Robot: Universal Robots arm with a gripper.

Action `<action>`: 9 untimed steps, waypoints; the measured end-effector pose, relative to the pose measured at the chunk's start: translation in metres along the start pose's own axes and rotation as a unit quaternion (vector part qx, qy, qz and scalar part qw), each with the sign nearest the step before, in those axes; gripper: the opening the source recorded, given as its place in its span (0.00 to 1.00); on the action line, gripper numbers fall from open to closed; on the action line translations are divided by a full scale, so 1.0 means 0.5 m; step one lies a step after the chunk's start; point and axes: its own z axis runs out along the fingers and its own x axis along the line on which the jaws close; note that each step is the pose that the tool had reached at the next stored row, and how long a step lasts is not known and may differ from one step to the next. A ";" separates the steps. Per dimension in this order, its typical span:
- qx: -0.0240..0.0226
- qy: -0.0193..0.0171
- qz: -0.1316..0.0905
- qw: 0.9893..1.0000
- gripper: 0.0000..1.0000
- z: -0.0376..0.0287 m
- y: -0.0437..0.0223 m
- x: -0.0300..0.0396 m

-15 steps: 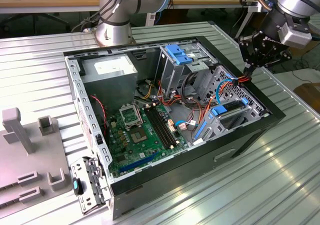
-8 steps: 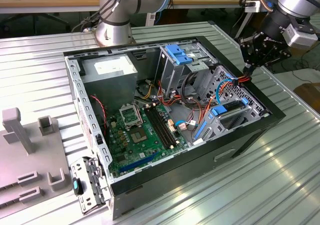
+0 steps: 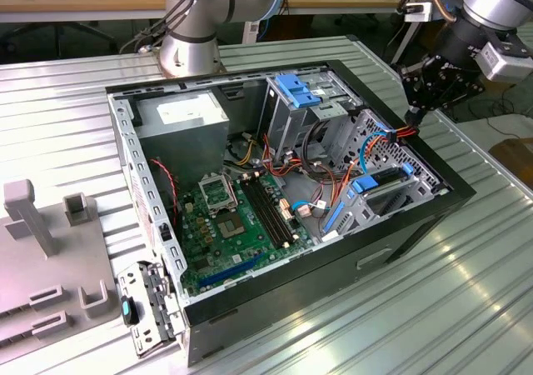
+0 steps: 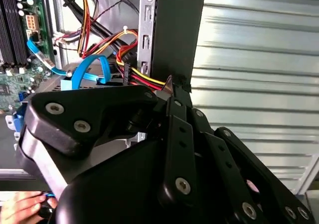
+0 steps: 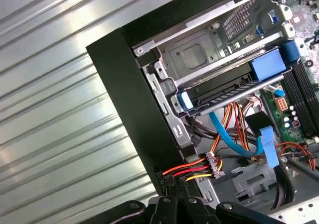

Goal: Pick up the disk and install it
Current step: 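Insert the first disk wire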

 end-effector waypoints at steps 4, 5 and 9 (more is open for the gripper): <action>0.001 0.001 -0.042 0.999 0.11 0.000 0.000 0.000; 0.001 0.000 -0.046 0.999 0.11 0.000 0.001 0.000; 0.003 0.003 -0.063 0.998 0.11 0.002 0.007 0.003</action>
